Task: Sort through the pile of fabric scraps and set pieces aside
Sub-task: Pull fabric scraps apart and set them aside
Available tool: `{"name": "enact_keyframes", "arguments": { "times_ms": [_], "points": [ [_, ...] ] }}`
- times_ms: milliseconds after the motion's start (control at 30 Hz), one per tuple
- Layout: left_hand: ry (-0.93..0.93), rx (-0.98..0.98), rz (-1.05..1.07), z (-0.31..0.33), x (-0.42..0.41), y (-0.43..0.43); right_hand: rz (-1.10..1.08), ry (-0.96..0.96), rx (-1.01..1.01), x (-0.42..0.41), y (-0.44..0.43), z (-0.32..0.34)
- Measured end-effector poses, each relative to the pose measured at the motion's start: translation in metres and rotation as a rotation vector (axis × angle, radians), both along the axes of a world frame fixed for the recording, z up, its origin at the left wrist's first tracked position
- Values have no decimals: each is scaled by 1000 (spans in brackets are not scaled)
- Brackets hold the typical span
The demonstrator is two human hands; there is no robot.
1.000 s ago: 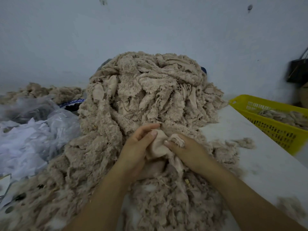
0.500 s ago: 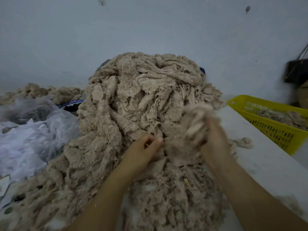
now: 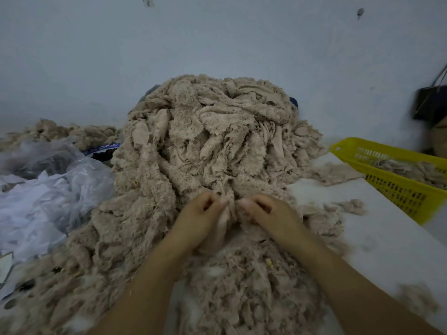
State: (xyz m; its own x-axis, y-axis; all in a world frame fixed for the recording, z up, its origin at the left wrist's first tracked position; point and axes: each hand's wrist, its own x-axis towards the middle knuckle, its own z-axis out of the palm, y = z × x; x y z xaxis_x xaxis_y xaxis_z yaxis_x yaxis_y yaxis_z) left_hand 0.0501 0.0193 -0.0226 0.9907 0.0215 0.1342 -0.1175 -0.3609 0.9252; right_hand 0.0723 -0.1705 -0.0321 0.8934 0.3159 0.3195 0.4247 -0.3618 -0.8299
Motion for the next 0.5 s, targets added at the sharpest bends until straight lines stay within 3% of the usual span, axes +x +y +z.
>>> {"name": "enact_keyframes", "arguments": {
  "times_ms": [100,333,500],
  "points": [
    [62,-389,-8,12,-8,-5,155,37,-47,-5,12,2],
    [138,-653,-15,13,-10,-10,59,-11,-186,3,12,-2],
    [195,-971,-124,14,-8,-1,86,-42,-297,8,8,-6]
  ]
}}
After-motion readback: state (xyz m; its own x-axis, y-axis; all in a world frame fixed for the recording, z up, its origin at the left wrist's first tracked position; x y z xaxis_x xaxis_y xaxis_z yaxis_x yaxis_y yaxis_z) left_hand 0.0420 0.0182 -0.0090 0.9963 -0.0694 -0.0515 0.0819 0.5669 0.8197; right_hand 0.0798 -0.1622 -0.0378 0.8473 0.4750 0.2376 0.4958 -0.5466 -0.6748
